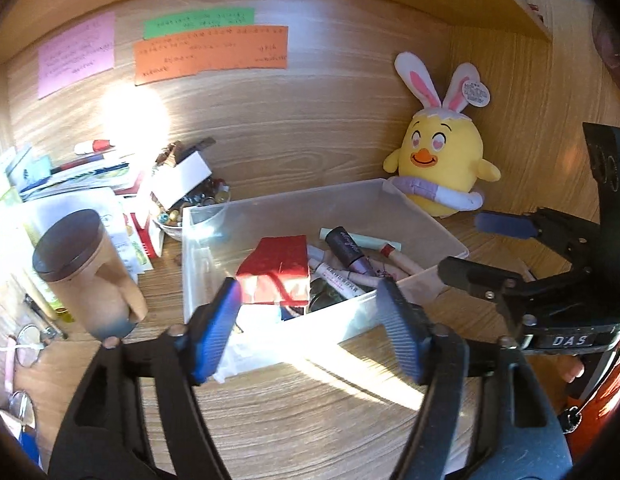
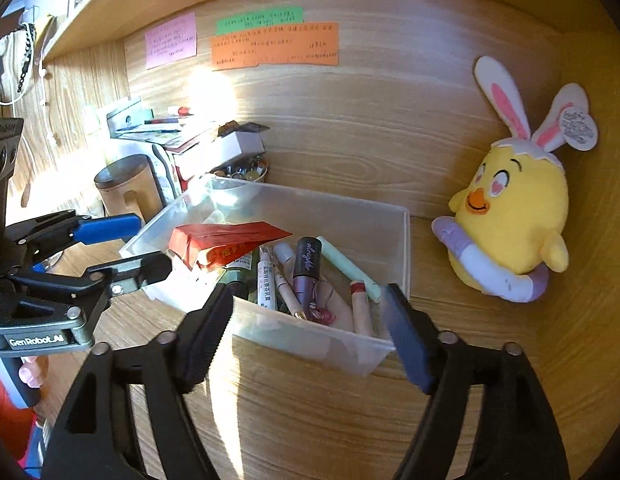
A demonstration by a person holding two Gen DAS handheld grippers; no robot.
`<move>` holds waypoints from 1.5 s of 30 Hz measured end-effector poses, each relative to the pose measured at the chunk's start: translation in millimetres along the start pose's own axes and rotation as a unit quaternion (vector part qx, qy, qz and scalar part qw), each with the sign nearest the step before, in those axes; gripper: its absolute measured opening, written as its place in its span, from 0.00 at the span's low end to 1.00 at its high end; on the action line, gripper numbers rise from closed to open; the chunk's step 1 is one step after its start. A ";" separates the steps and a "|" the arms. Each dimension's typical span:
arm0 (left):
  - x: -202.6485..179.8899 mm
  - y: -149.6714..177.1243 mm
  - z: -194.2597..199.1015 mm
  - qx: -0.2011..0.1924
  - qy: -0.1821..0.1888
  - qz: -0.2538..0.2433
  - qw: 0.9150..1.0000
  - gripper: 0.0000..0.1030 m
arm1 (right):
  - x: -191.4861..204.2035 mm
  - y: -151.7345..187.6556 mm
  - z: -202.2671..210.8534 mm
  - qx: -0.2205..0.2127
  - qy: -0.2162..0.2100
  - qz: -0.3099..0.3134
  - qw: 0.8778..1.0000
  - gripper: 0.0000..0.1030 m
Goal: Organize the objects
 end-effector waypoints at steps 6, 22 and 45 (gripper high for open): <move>-1.3 10.1 8.2 -0.017 -0.019 -0.005 1.000 0.90 | 2.8 11.7 9.6 -0.009 0.005 -0.001 1.000 0.81; -0.8 29.4 4.3 -0.009 -0.007 0.007 1.000 0.93 | 12.6 33.0 8.9 -0.007 0.000 -0.003 1.000 0.84; 0.5 31.4 -0.1 -0.001 0.001 0.019 1.000 0.94 | 14.6 33.1 10.2 -0.009 -0.009 -0.006 1.000 0.84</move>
Point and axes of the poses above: each gripper's, at about its wrist camera, not at the fingertips, and z roughly against the way its jaws point, x to its left, y to its underside, the point moved 10 cm from there along -z, roughly the way its jaws point, and after that the axes turned 14 degrees about x, right-handed, at the moved point
